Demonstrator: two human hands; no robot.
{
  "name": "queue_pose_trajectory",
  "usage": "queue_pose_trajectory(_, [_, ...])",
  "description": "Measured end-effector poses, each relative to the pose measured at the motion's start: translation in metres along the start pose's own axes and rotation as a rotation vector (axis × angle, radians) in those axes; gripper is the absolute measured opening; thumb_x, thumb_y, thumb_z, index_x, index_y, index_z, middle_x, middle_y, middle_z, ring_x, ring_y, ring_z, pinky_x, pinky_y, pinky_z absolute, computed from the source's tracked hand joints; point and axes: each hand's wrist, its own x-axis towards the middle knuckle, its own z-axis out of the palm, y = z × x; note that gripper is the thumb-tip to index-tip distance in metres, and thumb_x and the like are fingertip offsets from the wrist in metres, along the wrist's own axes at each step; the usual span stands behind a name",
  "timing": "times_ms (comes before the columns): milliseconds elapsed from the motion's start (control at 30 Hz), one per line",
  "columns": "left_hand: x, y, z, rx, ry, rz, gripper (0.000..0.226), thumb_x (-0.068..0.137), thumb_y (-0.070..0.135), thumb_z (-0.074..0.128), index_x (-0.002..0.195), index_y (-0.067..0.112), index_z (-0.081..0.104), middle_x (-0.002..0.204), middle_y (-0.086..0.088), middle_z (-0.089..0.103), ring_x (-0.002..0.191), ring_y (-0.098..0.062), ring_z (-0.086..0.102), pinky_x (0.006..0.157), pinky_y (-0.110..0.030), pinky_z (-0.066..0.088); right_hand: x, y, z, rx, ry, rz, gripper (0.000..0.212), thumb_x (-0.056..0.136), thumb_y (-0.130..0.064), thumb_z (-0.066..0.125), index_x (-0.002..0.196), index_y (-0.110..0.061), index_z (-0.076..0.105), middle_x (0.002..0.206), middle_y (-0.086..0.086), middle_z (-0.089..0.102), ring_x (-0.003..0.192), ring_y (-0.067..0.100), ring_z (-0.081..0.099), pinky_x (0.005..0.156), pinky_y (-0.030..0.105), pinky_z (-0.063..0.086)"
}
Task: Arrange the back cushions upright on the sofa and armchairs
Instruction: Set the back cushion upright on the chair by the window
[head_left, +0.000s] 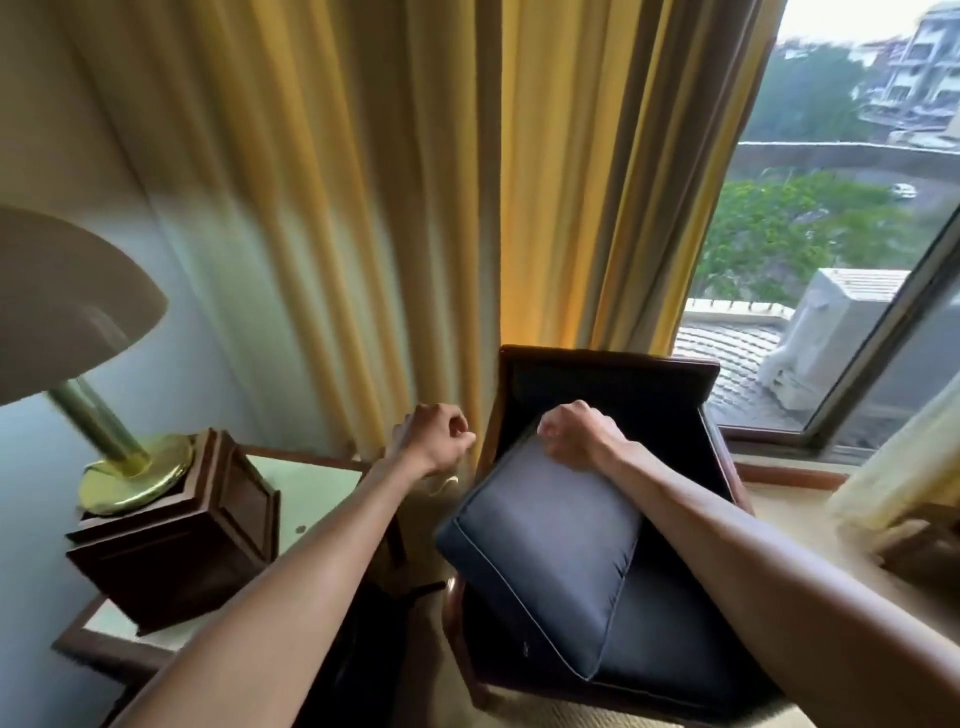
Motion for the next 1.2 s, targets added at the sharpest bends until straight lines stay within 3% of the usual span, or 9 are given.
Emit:
queue_pose_trajectory(133, [0.037,-0.005,0.059,0.004,-0.108,-0.022,0.023,0.083,0.045,0.069,0.094,0.025,0.071,0.098,0.004,0.073,0.094,-0.019,0.067,0.076,-0.030,0.050,0.028,0.048,0.047,-0.033,-0.061,0.045,0.024,0.083,-0.020,0.055,0.101,-0.025,0.070,0.110,0.002,0.067,0.095,0.029,0.066,0.071,0.029,0.049])
queue_pose_trajectory(200, [0.052,-0.019,0.098,0.002,-0.170,-0.084,0.031,0.080,0.051,0.069,0.100,0.028,0.068,0.105,0.004,0.071,0.101,-0.021,0.066,0.084,-0.035,0.053,0.041,0.072,0.085,-0.037,-0.143,0.073,0.028,0.086,-0.022,0.055,0.110,-0.025,0.069,0.116,0.005,0.065,0.102,0.030,0.064,0.074,0.029,0.048])
queue_pose_trajectory(467, [0.091,-0.091,0.228,0.040,-0.440,-0.372,0.101,0.067,0.072,0.069,0.146,0.021,0.032,0.149,-0.010,0.036,0.135,-0.035,0.039,0.106,-0.053,0.040,0.070,0.150,0.224,0.127,-0.373,0.268,0.052,0.091,-0.033,0.059,0.140,-0.020,0.047,0.140,0.006,0.047,0.130,0.030,0.046,0.101,0.043,0.045])
queue_pose_trajectory(567, [0.089,-0.102,0.257,-0.085,-0.485,-0.450,0.115,0.057,0.076,0.073,0.147,0.022,0.028,0.147,-0.013,0.040,0.133,-0.035,0.042,0.109,-0.050,0.038,0.052,0.163,0.272,0.240,-0.426,0.359,0.064,0.090,-0.041,0.063,0.145,-0.021,0.036,0.148,0.008,0.035,0.133,0.034,0.040,0.105,0.047,0.042])
queue_pose_trajectory(733, [0.095,-0.124,0.282,-0.296,-0.519,-0.682,0.134,0.030,0.081,0.080,0.146,0.034,0.035,0.142,0.001,0.052,0.128,-0.026,0.050,0.109,-0.045,0.040,0.041,0.171,0.319,0.355,-0.487,0.373,0.073,0.084,-0.043,0.069,0.143,-0.022,0.031,0.146,0.008,0.035,0.127,0.035,0.047,0.102,0.047,0.044])
queue_pose_trajectory(833, [0.094,-0.109,0.283,-0.329,-0.567,-0.751,0.123,0.030,0.074,0.084,0.140,0.038,0.045,0.137,0.003,0.057,0.122,-0.028,0.054,0.104,-0.044,0.045,0.033,0.178,0.313,0.376,-0.478,0.361,0.085,0.072,-0.052,0.073,0.139,-0.021,0.031,0.141,0.005,0.034,0.127,0.032,0.042,0.102,0.047,0.043])
queue_pose_trajectory(933, [0.113,-0.075,0.274,-0.461,-0.590,-0.893,0.118,0.023,0.065,0.089,0.130,0.026,0.058,0.126,-0.003,0.063,0.106,-0.030,0.063,0.092,-0.043,0.054,0.026,0.196,0.281,0.427,-0.267,0.294,0.087,0.067,-0.058,0.061,0.142,-0.022,0.034,0.146,-0.001,0.032,0.128,0.026,0.033,0.103,0.046,0.039])
queue_pose_trajectory(1100, [0.163,0.004,0.233,-0.584,-0.764,-0.946,0.066,0.050,0.061,0.078,0.094,0.013,0.068,0.089,-0.008,0.070,0.084,-0.025,0.065,0.068,-0.030,0.051,0.045,0.239,0.181,0.494,0.134,0.174,0.066,0.079,-0.064,0.048,0.132,-0.024,0.056,0.129,-0.004,0.060,0.119,0.019,0.054,0.101,0.042,0.043])
queue_pose_trajectory(1200, [0.186,0.044,0.215,-0.654,-0.688,-0.962,0.051,0.055,0.059,0.075,0.084,0.017,0.068,0.077,-0.005,0.068,0.073,-0.022,0.064,0.051,-0.025,0.048,0.069,0.250,0.098,0.243,-0.018,0.073,0.093,0.066,-0.082,0.053,0.144,-0.034,0.039,0.136,-0.009,0.054,0.123,0.017,0.051,0.099,0.037,0.044])
